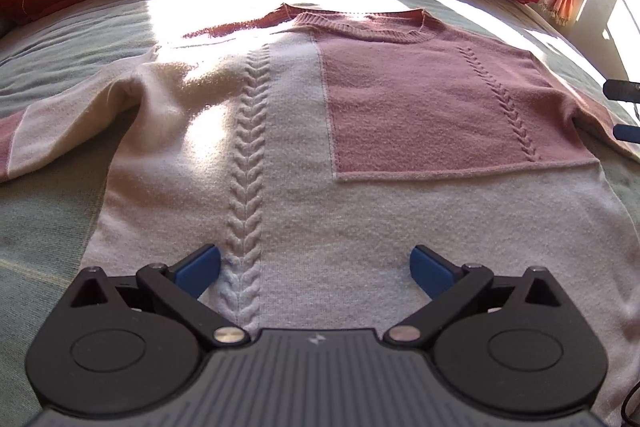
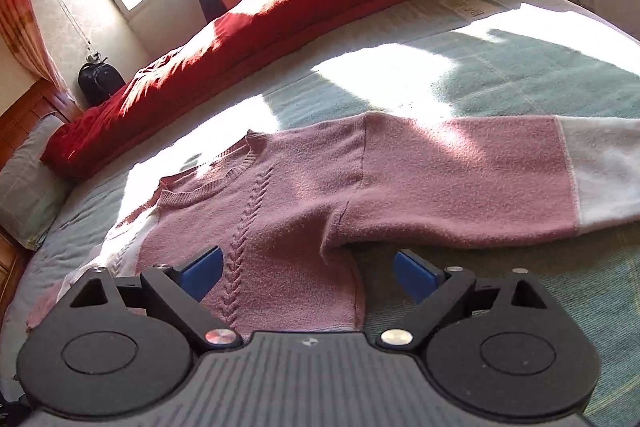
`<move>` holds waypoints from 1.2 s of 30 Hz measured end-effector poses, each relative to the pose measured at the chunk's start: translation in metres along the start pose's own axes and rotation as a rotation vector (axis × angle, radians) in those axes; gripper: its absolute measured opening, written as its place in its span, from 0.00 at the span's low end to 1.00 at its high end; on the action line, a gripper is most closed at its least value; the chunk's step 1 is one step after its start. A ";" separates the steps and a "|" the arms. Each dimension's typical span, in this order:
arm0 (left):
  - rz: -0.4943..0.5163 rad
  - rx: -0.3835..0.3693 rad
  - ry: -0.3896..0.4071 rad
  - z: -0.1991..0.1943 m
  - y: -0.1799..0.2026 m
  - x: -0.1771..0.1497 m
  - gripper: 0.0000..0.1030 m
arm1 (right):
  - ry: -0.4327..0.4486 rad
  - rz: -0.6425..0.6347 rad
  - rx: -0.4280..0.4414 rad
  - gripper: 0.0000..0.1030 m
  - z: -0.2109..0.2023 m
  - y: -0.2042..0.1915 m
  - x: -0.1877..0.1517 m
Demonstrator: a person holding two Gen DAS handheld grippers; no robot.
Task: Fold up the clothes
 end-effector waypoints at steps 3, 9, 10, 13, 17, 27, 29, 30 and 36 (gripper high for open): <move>0.011 -0.012 0.055 -0.016 0.005 0.011 0.96 | 0.013 -0.024 -0.035 0.74 -0.015 0.023 0.024; 0.061 -0.057 0.094 -0.031 0.028 0.027 0.96 | -0.081 -0.246 -0.081 0.52 0.006 0.044 0.085; 0.064 -0.063 0.095 -0.031 0.032 0.028 0.96 | -0.109 -0.275 -0.076 0.50 0.015 0.048 0.094; 0.077 -0.087 0.093 -0.030 0.043 0.030 0.96 | -0.197 -0.384 -0.083 0.50 0.045 0.058 0.110; 0.099 -0.109 0.086 -0.025 0.060 0.031 0.96 | -0.316 -0.489 -0.049 0.50 0.082 0.071 0.114; 0.132 -0.125 0.061 -0.004 0.088 0.030 0.97 | -0.440 -0.562 -0.001 0.23 0.109 0.103 0.100; 0.140 -0.126 0.057 -0.002 0.092 0.029 0.97 | -0.434 -0.586 0.021 0.10 0.106 0.098 0.095; 0.143 -0.127 0.058 -0.002 0.094 0.029 0.97 | -0.429 -0.600 0.025 0.09 0.104 0.095 0.093; 0.149 -0.130 0.076 -0.007 0.098 0.031 0.97 | -0.346 -0.667 -0.079 0.08 0.104 0.082 0.107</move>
Point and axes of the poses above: each gripper's, at about its wrist camera, not at the fingertips, and z roughly the way its jaws point, y to its right, x to its top, the point moved 4 cm from there along z, roughly the way its jaws point, and after that the axes turned 11 degrees about x, right-handed, at the moved point
